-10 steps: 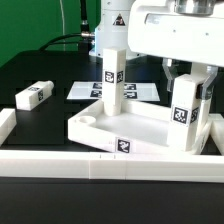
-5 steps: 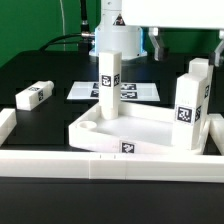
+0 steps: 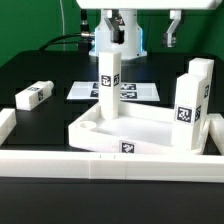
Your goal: Assemble desk
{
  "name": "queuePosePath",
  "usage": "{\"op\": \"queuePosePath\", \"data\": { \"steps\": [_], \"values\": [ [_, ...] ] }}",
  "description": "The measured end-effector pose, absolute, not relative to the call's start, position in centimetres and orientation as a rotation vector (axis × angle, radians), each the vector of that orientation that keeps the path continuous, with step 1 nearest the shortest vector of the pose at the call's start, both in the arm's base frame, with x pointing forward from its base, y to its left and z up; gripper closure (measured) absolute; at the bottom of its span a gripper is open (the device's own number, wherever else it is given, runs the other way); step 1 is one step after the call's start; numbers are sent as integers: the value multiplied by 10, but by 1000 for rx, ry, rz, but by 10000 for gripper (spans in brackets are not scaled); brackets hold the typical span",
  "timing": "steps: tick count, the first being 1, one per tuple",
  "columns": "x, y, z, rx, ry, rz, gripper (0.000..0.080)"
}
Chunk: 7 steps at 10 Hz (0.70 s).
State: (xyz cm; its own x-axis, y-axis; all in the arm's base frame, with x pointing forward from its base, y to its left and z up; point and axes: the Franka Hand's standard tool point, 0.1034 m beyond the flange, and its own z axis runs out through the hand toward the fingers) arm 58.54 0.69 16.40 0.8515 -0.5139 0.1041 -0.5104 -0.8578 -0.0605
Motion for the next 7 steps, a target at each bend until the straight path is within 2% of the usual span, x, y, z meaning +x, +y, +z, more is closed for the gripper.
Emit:
{"op": "queuePosePath", "data": {
  "steps": [3, 5, 7],
  "values": [
    [584, 3, 165, -3001, 796, -180, 150],
    [554, -35, 168, -3022, 669, -155, 150],
    [524, -86, 161, -3025, 617, -157, 150]
  ]
}}
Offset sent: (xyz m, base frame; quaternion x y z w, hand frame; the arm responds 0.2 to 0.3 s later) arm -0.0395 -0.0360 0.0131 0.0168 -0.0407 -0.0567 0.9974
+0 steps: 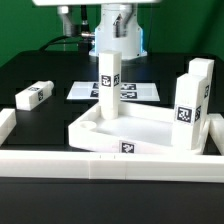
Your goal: Assemble desk
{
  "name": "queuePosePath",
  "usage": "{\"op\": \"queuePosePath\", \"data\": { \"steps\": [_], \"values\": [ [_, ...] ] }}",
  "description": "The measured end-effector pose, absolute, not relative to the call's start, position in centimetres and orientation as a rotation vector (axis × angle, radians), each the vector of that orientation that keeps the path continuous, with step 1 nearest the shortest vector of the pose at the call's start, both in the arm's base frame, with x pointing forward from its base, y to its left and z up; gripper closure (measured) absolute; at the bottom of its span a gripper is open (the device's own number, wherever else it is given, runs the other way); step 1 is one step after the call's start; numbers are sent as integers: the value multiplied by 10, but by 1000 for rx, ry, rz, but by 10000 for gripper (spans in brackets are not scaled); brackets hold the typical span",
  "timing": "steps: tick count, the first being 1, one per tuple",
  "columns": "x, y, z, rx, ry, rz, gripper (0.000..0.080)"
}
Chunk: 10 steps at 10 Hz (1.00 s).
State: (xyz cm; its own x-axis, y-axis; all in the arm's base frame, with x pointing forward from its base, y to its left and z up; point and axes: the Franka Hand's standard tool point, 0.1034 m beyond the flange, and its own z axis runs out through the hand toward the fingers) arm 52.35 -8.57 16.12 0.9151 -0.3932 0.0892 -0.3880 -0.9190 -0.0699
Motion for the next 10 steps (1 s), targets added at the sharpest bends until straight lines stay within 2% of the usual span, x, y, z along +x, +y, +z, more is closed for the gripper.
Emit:
{"op": "queuePosePath", "data": {
  "steps": [1, 5, 6, 7, 9, 10],
  "values": [
    [514, -95, 153, -3025, 650, -165, 150],
    [516, -89, 152, -3031, 628, -159, 150],
    [506, -107, 140, -3062, 540, -174, 150],
    [489, -134, 121, -3076, 549, -170, 150],
    [476, -165, 95, -3125, 508, -161, 150],
    [477, -163, 95, -3120, 520, -154, 150]
  ]
}}
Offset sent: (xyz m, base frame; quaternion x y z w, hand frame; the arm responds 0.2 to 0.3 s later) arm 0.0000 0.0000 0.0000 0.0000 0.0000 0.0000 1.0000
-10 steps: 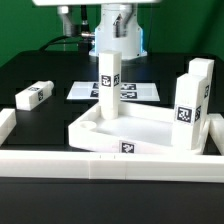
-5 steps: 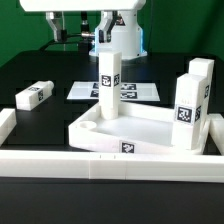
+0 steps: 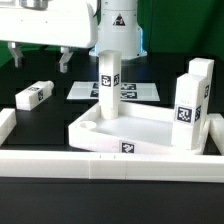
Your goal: Assemble desk
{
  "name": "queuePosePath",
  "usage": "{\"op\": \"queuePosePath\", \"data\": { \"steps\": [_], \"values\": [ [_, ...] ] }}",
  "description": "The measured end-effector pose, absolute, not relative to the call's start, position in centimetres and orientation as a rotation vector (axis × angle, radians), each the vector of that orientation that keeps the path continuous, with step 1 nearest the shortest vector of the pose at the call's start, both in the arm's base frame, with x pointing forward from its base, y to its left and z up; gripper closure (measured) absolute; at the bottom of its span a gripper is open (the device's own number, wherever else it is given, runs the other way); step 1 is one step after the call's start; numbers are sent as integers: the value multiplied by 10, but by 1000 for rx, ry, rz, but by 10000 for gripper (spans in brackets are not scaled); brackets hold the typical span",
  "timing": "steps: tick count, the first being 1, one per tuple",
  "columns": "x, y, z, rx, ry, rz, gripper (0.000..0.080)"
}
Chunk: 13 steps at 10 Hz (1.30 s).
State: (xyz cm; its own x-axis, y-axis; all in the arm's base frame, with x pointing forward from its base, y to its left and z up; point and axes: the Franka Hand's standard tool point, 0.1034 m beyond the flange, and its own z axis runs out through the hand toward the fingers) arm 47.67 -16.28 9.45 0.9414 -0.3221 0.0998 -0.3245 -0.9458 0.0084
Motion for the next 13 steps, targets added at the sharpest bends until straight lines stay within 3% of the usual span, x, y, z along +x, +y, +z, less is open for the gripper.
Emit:
{"op": "queuePosePath", "data": {
  "steps": [4, 6, 7, 10, 13],
  "values": [
    [467, -182, 92, 3075, -488, 151, 150],
    [440, -212, 67, 3032, -467, 127, 150],
    [439, -217, 64, 3033, -460, 112, 150],
    [440, -207, 63, 3080, -487, 33, 150],
    [449, -206, 66, 3151, -332, -214, 150]
  ]
}}
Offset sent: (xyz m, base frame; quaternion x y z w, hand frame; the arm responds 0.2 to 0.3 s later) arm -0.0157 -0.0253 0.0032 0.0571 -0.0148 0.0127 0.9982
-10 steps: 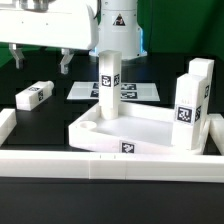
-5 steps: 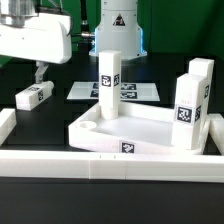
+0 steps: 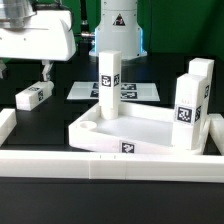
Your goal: Assemble desk
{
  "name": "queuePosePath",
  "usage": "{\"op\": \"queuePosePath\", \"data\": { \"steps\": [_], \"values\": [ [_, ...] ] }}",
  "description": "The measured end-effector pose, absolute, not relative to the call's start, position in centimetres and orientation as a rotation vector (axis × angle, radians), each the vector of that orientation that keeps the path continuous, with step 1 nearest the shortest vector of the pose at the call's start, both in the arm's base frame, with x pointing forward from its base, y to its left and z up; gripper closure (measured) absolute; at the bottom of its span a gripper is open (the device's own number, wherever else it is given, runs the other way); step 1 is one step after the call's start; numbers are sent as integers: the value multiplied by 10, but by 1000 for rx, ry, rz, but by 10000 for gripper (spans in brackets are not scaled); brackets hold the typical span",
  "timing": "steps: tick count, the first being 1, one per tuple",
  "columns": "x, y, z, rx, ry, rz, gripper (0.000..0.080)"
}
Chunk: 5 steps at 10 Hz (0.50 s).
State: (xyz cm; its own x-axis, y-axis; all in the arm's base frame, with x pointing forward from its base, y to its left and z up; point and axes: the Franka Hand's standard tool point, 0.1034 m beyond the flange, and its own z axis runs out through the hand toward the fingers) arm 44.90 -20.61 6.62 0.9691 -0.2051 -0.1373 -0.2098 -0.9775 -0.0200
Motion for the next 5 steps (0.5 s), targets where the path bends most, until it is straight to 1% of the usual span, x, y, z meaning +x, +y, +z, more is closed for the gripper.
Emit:
{"op": "queuePosePath", "data": {
  "steps": [2, 3, 4, 5],
  "values": [
    [445, -199, 64, -3021, 321, 378, 150],
    [443, -196, 64, -2979, 314, 521, 150],
    [449, -198, 62, -2969, 306, 569, 150],
    [441, -199, 60, -2929, 302, 671, 150]
  ]
}}
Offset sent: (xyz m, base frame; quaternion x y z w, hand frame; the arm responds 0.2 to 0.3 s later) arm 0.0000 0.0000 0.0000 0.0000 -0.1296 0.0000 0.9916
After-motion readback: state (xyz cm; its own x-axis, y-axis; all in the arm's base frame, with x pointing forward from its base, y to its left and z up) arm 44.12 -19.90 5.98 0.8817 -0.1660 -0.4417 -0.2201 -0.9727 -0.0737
